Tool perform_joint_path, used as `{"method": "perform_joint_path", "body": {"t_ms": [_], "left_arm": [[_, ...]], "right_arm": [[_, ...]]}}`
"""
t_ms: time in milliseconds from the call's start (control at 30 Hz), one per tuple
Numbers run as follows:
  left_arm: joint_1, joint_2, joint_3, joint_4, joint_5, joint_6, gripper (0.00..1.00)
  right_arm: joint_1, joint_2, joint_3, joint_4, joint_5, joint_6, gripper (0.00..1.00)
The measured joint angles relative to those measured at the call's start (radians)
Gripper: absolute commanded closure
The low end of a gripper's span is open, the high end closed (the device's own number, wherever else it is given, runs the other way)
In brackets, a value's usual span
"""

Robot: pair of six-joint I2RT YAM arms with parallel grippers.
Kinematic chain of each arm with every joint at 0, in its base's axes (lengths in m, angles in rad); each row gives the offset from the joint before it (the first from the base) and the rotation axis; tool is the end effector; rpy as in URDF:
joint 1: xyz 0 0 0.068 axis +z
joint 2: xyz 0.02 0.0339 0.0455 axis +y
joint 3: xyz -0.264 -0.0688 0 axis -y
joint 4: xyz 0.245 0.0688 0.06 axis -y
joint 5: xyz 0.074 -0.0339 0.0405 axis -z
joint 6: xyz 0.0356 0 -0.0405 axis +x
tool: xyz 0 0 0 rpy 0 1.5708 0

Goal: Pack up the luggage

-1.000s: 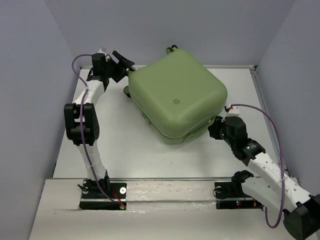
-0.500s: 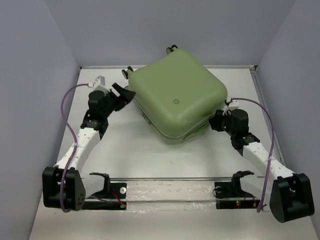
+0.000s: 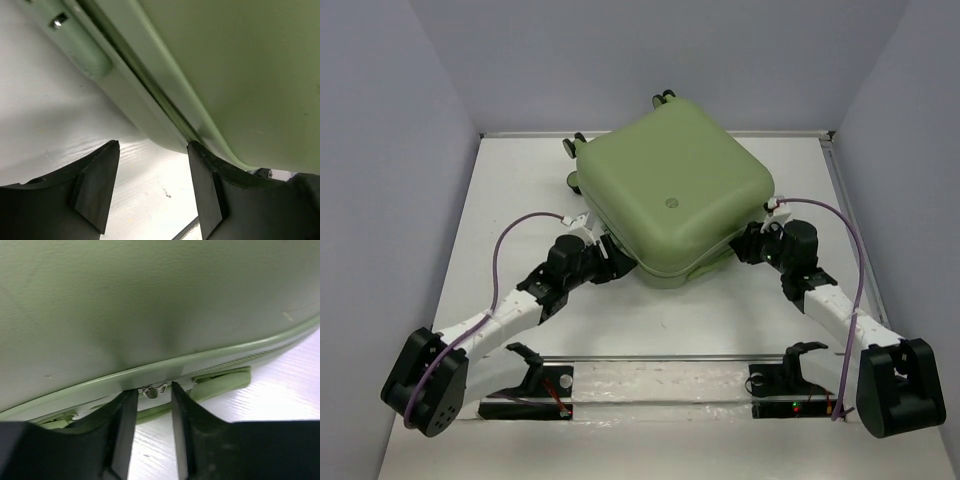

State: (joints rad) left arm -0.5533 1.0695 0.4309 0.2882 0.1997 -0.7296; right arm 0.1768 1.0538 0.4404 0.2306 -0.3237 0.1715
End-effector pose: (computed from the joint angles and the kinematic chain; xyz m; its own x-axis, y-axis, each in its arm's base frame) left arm 0.1902 -0.1258 0.2098 -0.6667 -0.3561 -0.6548 0.3074 0.6689 -0.6768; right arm 0.2189 0.0506 0.2108 -0.4403 0.0857 -0.8937 -0.3877 0.8797 0.2754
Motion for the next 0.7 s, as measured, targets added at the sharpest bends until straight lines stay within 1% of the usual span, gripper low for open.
{"method": "perform_joint_path", "body": {"t_ms": [33, 100, 133, 367, 433, 500, 600, 700], "left_arm": [[-0.011, -0.001, 0.001, 0.007, -0.003, 0.002, 0.33], [-0.040, 0.000, 0.002, 0.024, -0.013, 0.008, 0.34], [-0.048, 0.000, 0.002, 0.027, -0.018, 0.010, 0.34], [-0.065, 0.046, 0.023, 0.063, -0.019, 0.017, 0.37], [-0.073, 0.069, 0.037, 0.072, -0.016, 0.017, 0.37], [-0.082, 0.089, 0.047, 0.087, -0.016, 0.014, 0.38], [-0.111, 0.130, 0.072, 0.103, -0.018, 0.011, 0.38], [-0.147, 0.177, 0.099, 0.130, -0.028, 0.006, 0.39]], "right_arm": [[0.000, 0.002, -0.005, 0.013, -0.011, 0.002, 0.76], [0.000, 0.005, -0.018, 0.044, -0.028, 0.009, 0.83], [0.000, 0.009, -0.026, 0.069, -0.040, 0.019, 0.93], [-0.002, 0.020, -0.078, 0.179, -0.054, 0.085, 0.93], [0.010, -0.020, -0.105, 0.184, -0.050, 0.117, 0.93], [0.040, -0.082, -0.126, 0.151, -0.029, 0.145, 0.93], [0.135, -0.201, -0.143, 0.045, 0.040, 0.192, 0.93], [0.312, -0.259, -0.133, -0.067, 0.113, 0.225, 0.93]]}}
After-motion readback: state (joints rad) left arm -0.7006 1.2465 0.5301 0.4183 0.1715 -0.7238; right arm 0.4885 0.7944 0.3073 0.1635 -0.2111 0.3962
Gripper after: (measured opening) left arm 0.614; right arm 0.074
